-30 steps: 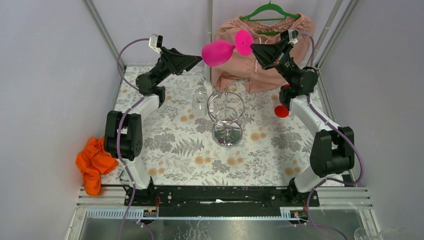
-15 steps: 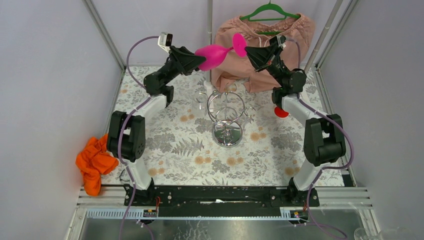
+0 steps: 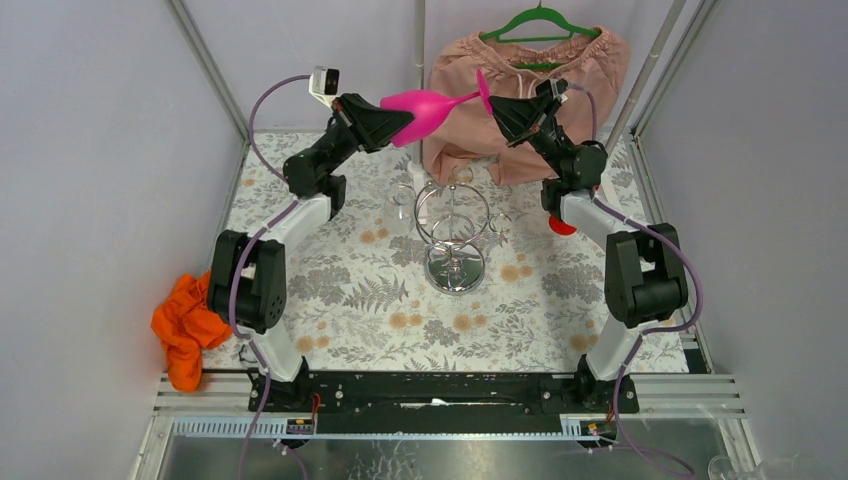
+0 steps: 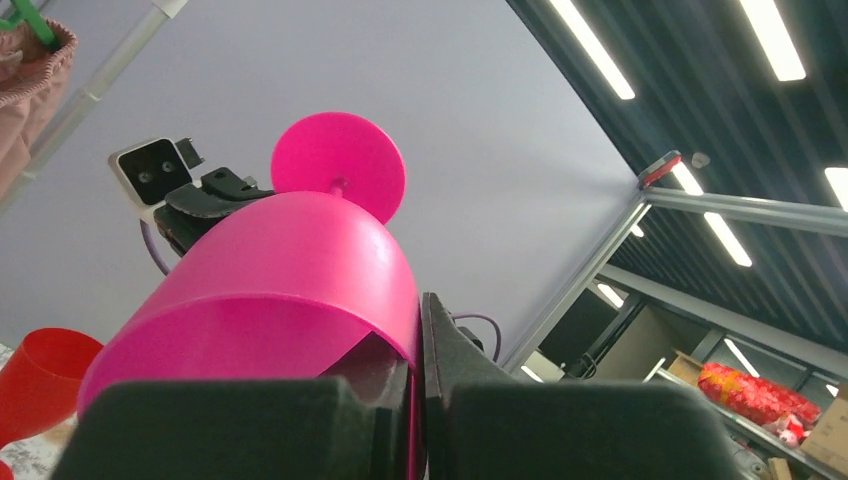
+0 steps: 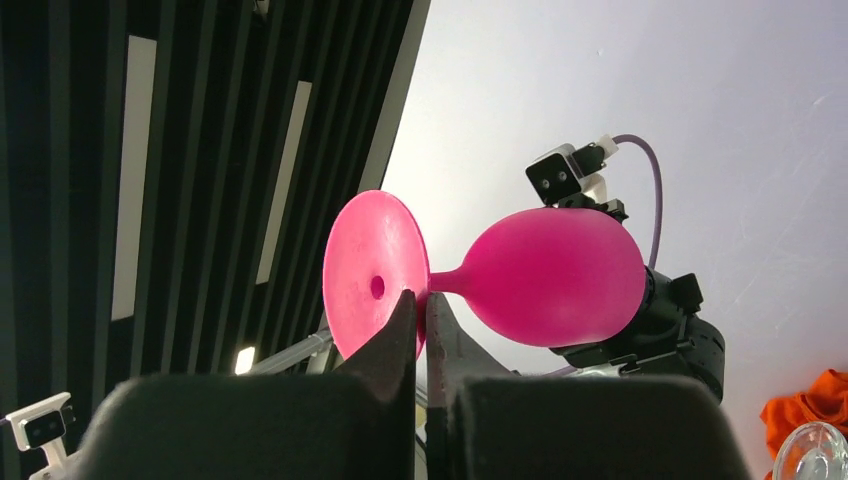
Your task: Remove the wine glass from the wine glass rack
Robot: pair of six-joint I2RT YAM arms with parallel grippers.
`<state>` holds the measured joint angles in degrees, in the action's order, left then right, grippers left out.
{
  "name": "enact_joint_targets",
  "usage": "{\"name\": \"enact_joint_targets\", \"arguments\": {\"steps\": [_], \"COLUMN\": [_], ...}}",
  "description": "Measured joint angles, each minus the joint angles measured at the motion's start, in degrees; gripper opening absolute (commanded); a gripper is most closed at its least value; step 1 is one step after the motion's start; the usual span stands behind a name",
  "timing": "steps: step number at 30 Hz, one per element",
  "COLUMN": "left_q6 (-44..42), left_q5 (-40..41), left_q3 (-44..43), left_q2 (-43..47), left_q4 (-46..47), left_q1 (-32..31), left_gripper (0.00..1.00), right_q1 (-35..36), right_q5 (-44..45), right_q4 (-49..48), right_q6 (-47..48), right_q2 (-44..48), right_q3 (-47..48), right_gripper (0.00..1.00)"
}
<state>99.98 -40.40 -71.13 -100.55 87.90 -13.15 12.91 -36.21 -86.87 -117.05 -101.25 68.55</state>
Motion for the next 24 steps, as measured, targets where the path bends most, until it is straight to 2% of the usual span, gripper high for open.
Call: {"name": "enact_joint_targets", "arguments": {"steps": [7, 9, 10, 12, 14, 17, 20, 24], "left_q6": [0.26, 0.39, 0.39, 0.42, 0.39, -0.85, -5.99, -22.71], "left_q5": [0.00, 0.33, 0.42, 0.52, 0.46, 0.04, -0.94, -0.13], "left_q3": [0.44, 0.92, 1.09, 1.18, 1.18, 0.63, -1.86, -12.46], "left_q2": [0.63, 0.90, 0.98, 1.20, 1.55, 2.69, 4.92, 9.01], "left_q4": [-0.09, -0.09, -0.09, -0.09, -0.24, -2.25, -10.86, -37.33], "left_q1": [-0.26, -0.28, -0.31, -0.31, -0.31, -0.31, -0.50, -2.93], "left_gripper": [0.00, 0.00, 0.00, 0.00, 0.00, 0.00, 0.00, 0.00], "right_q1": [0.11, 0.11, 0.11, 0.13, 0.17, 0.15, -0.24, -1.38], "right_q5": [0.57, 0.52, 0.52, 0.44, 0.55, 0.55, 0.37, -0.55], "right_q4": [-0.46, -0.46, -0.44, -0.44, -0.39, -0.42, -0.37, -0.07], "right_q6": [0.00, 0.02, 0.02, 0.02, 0.02, 0.00, 0.02, 0.20], "right_q2": [-0.37, -0.37, -0.37, -0.37, -0.37, 0.04, 1.20, 5.40], "right_q3": [-0.35, -0.35, -0.35, -0.35, -0.42, -0.98, -2.58, -7.98], "right_gripper": [0.02, 0.14, 0.25, 0.41, 0.48, 0.53, 0.55, 0.55]}}
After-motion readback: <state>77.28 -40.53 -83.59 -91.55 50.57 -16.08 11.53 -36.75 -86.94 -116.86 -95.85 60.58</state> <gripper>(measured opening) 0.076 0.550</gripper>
